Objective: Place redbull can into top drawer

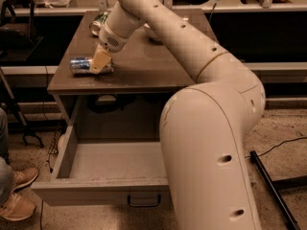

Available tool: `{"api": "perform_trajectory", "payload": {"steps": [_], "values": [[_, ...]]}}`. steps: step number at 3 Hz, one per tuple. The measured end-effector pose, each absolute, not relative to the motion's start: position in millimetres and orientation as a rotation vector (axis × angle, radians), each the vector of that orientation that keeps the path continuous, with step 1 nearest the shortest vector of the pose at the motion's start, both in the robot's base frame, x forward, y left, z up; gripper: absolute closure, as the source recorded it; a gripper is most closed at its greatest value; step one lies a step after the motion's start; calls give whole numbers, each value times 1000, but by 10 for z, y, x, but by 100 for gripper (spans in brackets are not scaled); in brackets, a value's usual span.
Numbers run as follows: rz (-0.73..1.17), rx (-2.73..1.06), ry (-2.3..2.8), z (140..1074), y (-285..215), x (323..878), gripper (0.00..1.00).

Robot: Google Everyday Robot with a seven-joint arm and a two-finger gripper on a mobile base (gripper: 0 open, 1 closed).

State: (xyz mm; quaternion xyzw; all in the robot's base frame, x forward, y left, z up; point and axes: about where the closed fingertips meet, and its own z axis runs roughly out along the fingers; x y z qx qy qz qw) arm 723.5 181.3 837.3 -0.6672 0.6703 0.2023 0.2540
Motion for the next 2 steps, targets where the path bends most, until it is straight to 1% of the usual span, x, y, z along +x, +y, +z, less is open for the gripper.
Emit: {"api": "perform_trajectory", "payload": {"steps": [1, 2], "values": [[558, -1799, 1834, 8361, 1763, 7188, 72], [498, -1718, 1901, 8472, 1416, 7003, 100]]}}
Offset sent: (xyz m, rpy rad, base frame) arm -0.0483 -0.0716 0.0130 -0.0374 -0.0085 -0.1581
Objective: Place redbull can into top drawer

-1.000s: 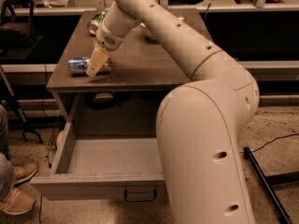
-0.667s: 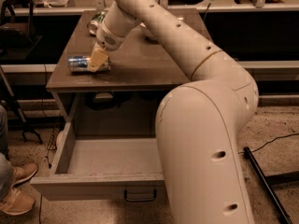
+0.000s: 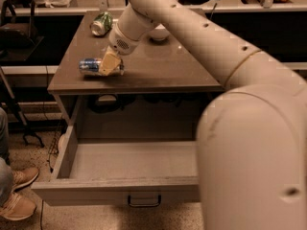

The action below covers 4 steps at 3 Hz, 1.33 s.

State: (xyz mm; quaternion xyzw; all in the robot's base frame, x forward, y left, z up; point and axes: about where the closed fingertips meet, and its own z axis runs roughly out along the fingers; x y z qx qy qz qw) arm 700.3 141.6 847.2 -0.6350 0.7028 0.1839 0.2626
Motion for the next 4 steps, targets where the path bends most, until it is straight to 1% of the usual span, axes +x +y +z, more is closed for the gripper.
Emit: {"api": "perform_trajectory", "payload": {"steps": [2, 3, 4], "values": [[317, -1408, 2136, 8821, 247, 6286, 100], [245, -1210, 2319, 8638, -494, 5678, 100], [245, -1210, 2316, 8649, -487, 5683, 100]]}}
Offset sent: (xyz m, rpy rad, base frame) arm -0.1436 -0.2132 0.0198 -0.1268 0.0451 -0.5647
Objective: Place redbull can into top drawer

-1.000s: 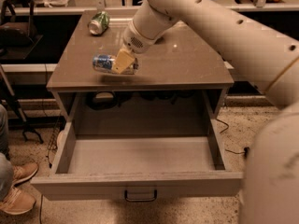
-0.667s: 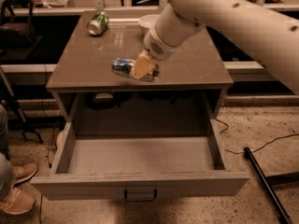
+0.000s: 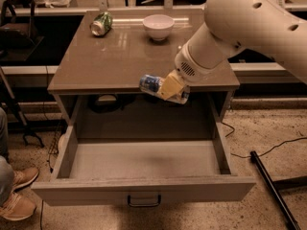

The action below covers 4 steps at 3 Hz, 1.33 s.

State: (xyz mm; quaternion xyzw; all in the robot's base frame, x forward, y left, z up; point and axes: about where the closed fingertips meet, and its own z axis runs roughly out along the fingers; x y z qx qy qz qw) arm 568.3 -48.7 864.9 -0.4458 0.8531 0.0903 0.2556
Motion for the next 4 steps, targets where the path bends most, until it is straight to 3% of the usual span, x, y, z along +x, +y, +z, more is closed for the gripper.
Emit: {"api": "perform_trajectory", "payload": {"steps": [2, 4], "values": [[363, -1103, 2357, 8155, -613, 5628, 100], [497, -1022, 2336, 7320, -363, 5782, 100]]}}
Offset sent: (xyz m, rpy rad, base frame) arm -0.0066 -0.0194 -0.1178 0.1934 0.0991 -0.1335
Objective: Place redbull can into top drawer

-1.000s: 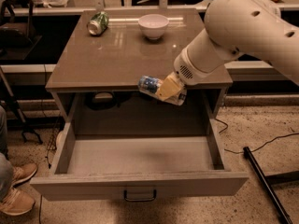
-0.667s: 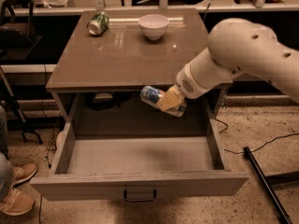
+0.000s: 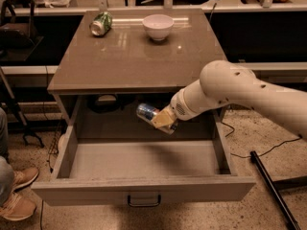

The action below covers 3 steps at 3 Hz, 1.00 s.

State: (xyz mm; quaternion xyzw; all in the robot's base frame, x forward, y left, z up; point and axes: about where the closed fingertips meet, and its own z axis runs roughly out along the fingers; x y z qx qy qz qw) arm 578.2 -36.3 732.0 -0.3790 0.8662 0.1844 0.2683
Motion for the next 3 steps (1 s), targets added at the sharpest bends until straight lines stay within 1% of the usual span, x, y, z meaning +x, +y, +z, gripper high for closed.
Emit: {"api": "perform_trajectory", "payload": {"steps": [2, 3], "values": [[566, -1051, 2314, 6785, 36, 5839, 100], [495, -1135, 2339, 6562, 275, 5845, 73]]}}
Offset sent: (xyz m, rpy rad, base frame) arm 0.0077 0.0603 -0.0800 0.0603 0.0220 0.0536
